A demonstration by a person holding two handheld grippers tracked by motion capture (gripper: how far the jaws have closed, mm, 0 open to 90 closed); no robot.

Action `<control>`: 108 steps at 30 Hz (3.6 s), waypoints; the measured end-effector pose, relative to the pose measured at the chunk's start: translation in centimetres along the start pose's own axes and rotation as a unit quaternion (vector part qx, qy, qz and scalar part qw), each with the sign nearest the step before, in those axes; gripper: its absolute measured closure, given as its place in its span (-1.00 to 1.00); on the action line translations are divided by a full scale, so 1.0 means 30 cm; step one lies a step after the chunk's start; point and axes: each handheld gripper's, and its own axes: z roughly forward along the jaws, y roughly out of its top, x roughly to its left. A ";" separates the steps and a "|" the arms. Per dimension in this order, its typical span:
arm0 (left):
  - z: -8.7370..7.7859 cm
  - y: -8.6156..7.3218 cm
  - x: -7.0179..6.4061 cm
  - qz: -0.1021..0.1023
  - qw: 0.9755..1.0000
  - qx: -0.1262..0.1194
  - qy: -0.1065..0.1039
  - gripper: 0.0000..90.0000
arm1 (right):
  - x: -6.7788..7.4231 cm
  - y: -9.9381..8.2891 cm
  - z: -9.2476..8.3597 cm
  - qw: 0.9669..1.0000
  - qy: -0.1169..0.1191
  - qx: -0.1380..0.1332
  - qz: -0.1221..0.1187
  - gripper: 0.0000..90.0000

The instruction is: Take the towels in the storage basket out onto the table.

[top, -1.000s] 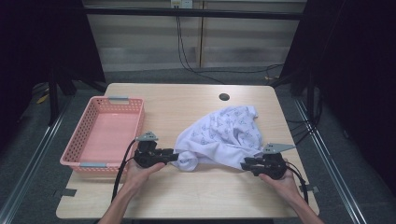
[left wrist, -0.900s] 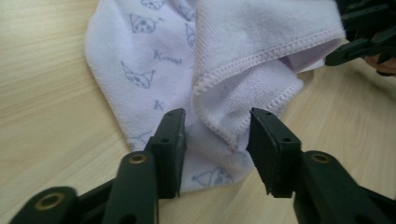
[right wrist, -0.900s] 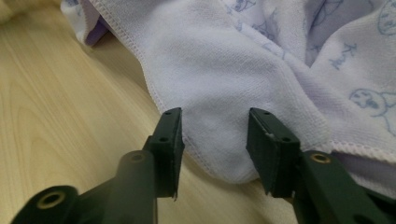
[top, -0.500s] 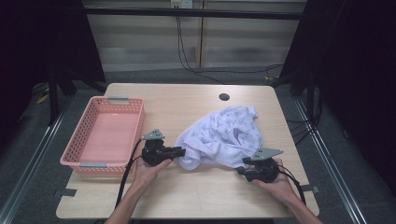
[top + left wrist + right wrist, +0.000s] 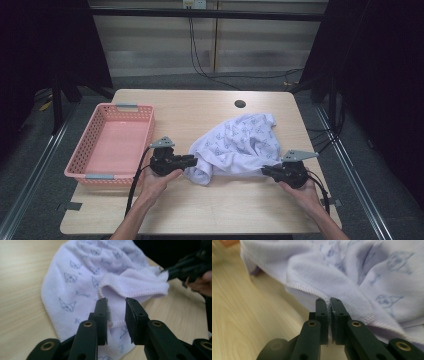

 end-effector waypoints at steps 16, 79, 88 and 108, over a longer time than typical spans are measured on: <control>-0.084 0.083 0.003 0.007 0.999 -0.053 0.003 0.97 | -0.094 0.095 -0.149 0.995 -0.009 -0.090 0.047 0.89; -0.051 -0.056 -0.034 0.057 0.996 0.068 -0.004 0.50 | -0.012 -0.020 -0.217 0.998 -0.030 -0.048 0.000 0.16; 0.098 -0.040 0.046 0.046 0.993 0.100 0.049 0.50 | -0.119 0.035 -0.077 0.999 -0.041 -0.010 -0.003 0.04; -0.199 -0.251 -0.160 0.057 0.989 0.133 -0.022 0.84 | 0.114 -0.176 -0.213 0.998 0.046 0.045 -0.008 0.61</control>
